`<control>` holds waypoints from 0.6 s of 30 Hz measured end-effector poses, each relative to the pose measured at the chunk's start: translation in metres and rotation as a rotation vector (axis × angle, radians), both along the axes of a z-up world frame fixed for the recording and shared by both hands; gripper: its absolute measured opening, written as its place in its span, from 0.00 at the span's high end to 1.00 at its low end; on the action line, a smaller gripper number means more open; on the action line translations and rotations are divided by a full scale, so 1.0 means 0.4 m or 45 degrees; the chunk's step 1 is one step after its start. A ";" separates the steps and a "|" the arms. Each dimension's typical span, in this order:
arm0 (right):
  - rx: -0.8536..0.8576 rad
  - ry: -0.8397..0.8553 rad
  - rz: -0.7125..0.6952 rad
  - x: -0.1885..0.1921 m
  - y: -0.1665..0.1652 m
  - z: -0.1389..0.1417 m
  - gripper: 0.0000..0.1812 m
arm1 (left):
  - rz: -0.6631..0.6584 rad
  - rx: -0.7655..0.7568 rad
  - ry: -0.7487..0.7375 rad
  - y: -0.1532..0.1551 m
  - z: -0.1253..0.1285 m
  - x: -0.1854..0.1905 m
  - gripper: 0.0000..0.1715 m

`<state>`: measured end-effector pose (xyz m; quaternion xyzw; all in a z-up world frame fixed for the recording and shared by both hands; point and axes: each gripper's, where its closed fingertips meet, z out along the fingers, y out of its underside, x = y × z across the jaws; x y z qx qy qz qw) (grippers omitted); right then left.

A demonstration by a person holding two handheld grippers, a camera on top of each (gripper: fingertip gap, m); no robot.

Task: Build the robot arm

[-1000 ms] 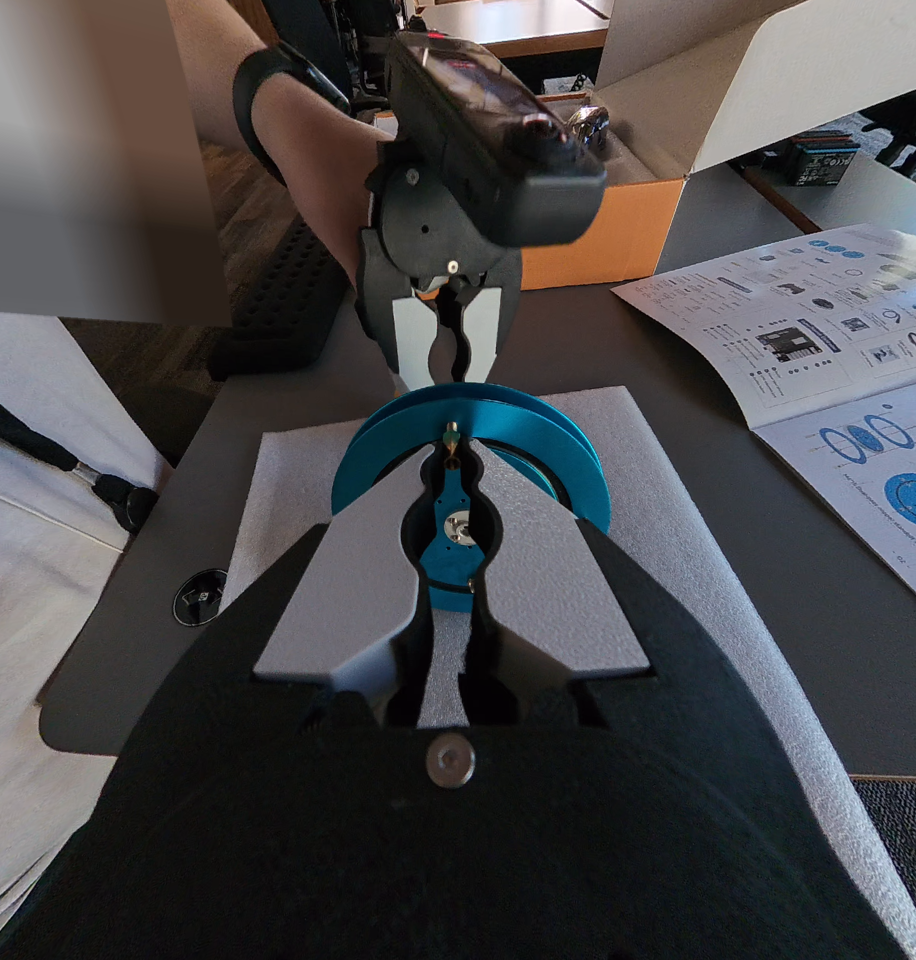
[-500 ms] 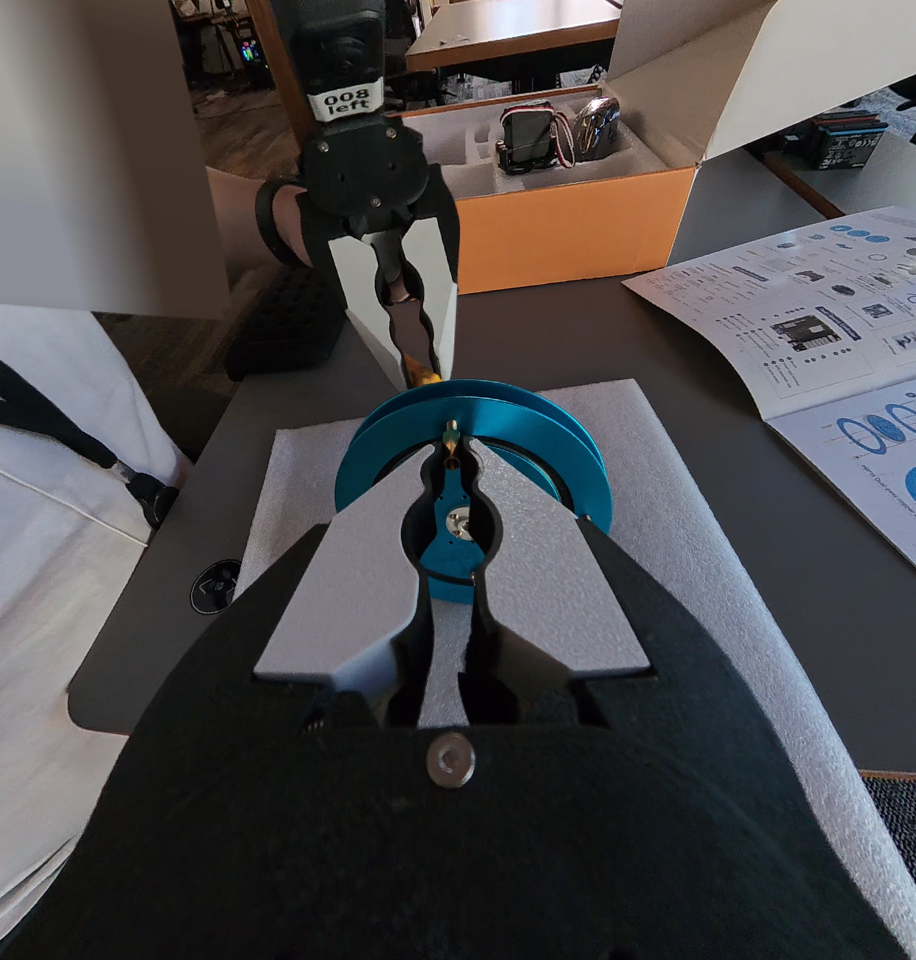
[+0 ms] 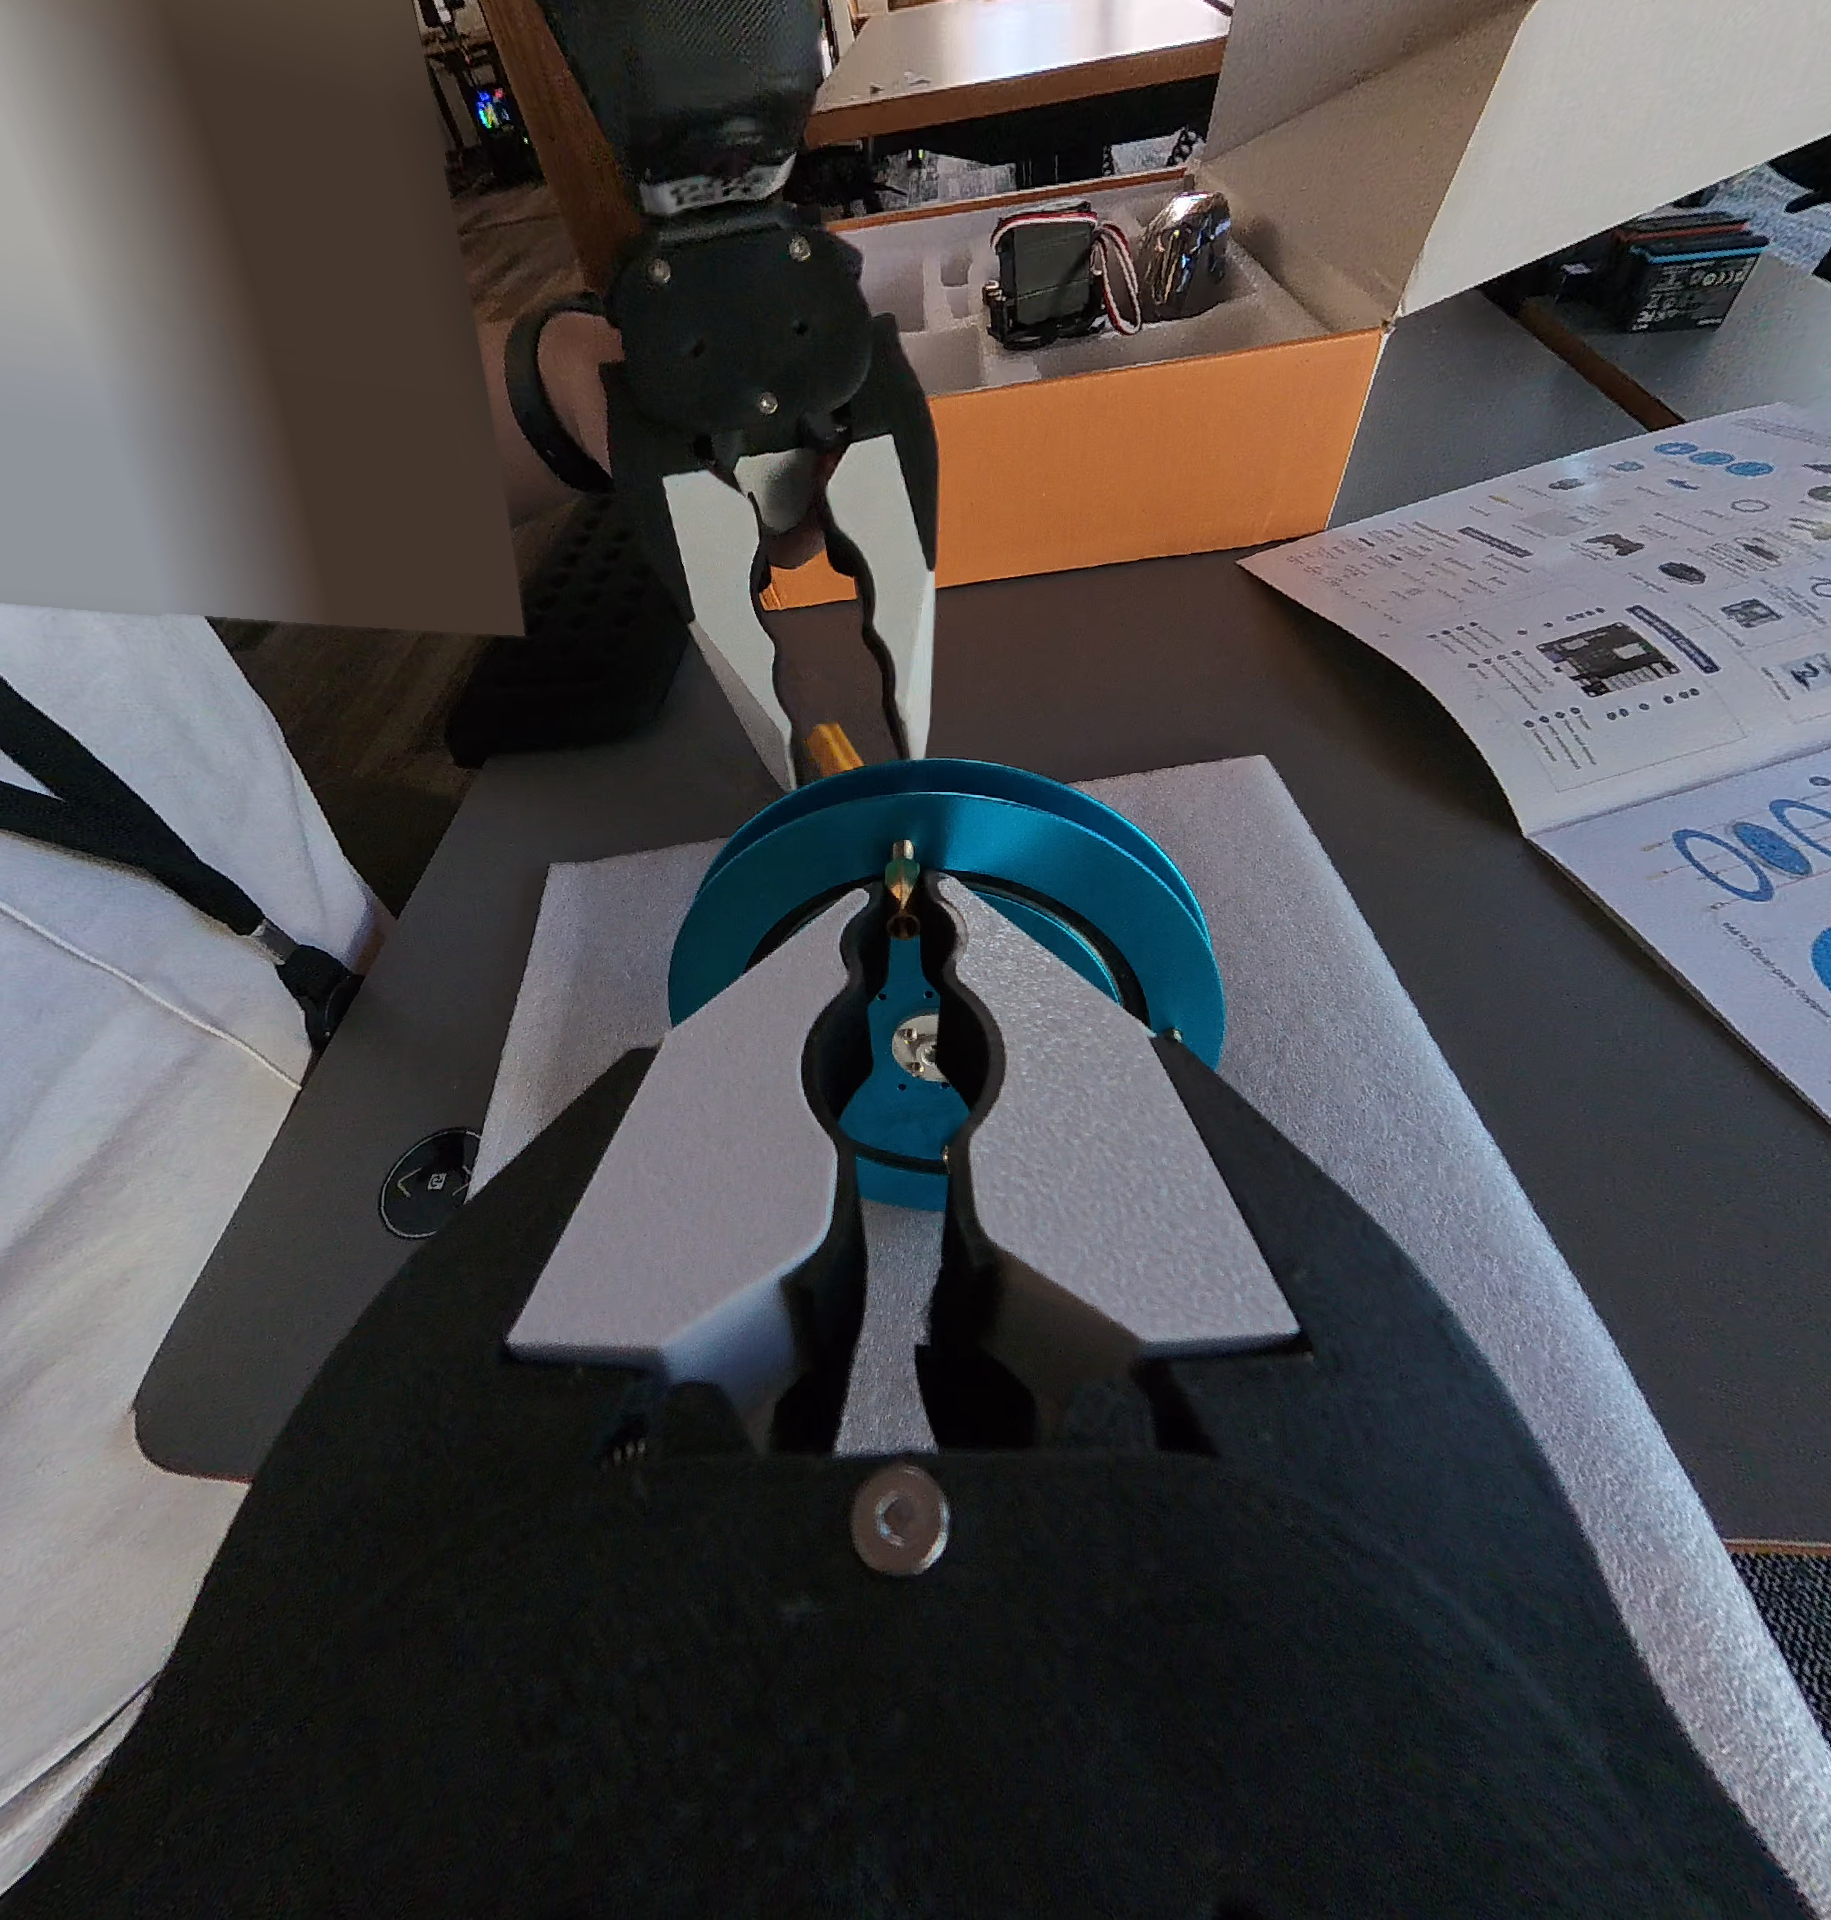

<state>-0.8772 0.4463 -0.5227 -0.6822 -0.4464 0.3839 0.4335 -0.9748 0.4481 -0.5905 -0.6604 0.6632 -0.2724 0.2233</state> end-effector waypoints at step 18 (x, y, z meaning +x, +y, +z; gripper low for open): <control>0.025 -0.013 0.021 -0.004 0.002 0.000 0.98 | 0.011 0.038 0.126 0.008 -0.044 0.091 0.99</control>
